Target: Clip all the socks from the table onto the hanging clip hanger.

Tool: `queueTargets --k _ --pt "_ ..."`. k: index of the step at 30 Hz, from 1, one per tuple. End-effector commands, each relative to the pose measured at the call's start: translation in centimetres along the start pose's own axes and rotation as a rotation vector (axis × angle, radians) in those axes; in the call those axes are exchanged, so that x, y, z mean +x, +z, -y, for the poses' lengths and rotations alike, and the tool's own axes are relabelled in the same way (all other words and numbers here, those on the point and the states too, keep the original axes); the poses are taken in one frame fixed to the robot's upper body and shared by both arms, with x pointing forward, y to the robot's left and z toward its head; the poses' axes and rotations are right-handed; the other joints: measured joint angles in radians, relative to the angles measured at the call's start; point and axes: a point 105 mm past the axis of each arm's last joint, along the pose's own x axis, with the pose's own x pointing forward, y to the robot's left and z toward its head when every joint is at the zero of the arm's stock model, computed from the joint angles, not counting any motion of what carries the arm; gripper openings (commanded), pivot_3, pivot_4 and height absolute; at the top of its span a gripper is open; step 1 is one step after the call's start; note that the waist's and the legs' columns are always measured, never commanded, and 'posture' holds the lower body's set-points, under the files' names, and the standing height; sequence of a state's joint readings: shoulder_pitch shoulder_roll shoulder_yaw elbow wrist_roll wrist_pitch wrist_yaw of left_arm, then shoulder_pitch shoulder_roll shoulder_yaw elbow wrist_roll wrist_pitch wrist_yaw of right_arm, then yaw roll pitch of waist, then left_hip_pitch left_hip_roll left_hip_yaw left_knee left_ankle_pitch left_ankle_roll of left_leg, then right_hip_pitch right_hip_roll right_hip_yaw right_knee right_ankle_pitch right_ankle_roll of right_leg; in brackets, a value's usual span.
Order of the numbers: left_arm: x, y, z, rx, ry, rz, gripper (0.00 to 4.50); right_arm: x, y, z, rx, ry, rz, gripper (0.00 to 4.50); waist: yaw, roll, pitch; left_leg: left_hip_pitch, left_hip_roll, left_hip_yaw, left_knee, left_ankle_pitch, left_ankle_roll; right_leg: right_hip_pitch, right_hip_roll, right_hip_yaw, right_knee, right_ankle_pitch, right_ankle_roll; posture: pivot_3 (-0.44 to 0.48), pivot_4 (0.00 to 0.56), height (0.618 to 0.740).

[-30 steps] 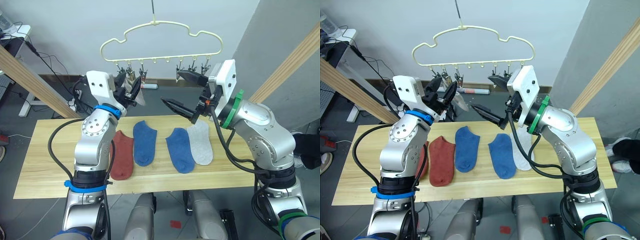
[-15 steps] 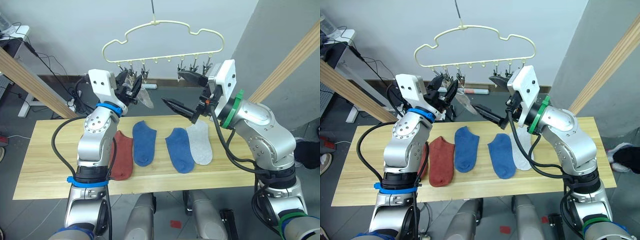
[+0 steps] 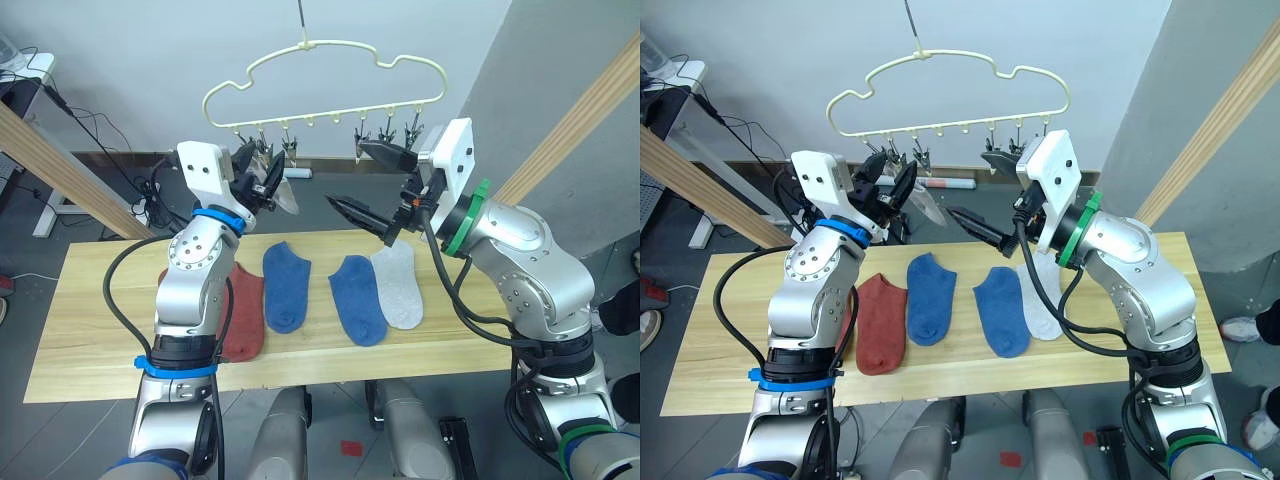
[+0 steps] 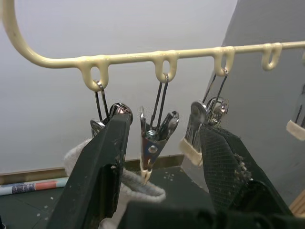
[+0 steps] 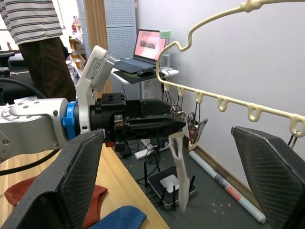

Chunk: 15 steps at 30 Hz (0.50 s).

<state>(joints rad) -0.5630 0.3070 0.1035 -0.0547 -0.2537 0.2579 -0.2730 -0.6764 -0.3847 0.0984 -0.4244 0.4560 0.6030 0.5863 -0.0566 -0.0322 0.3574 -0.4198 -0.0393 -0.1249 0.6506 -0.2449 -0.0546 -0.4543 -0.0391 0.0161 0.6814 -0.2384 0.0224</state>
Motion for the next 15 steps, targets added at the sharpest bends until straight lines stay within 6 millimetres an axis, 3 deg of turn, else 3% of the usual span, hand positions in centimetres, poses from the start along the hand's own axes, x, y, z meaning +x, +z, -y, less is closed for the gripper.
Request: queueTargets --k 1,15 --pt "-0.4 1.67 0.17 0.025 0.001 0.054 2.52 -0.32 1.35 -0.3 -0.028 0.002 0.048 4.5 0.0 0.0 0.0 0.0 0.0 0.0 0.0 -0.001 0.002 0.0 0.0 0.0 0.0 0.0 0.0 -0.069 0.347 0.74" --pt "-1.02 1.61 0.28 0.017 0.014 0.039 2.52 -0.34 1.24 -0.29 -0.027 0.001 0.042 4.5 0.0 0.0 0.0 -0.004 0.0 -0.001 0.012 -0.001 0.004 0.001 0.001 0.0 0.0 0.005 0.003 -0.073 0.354 0.74"
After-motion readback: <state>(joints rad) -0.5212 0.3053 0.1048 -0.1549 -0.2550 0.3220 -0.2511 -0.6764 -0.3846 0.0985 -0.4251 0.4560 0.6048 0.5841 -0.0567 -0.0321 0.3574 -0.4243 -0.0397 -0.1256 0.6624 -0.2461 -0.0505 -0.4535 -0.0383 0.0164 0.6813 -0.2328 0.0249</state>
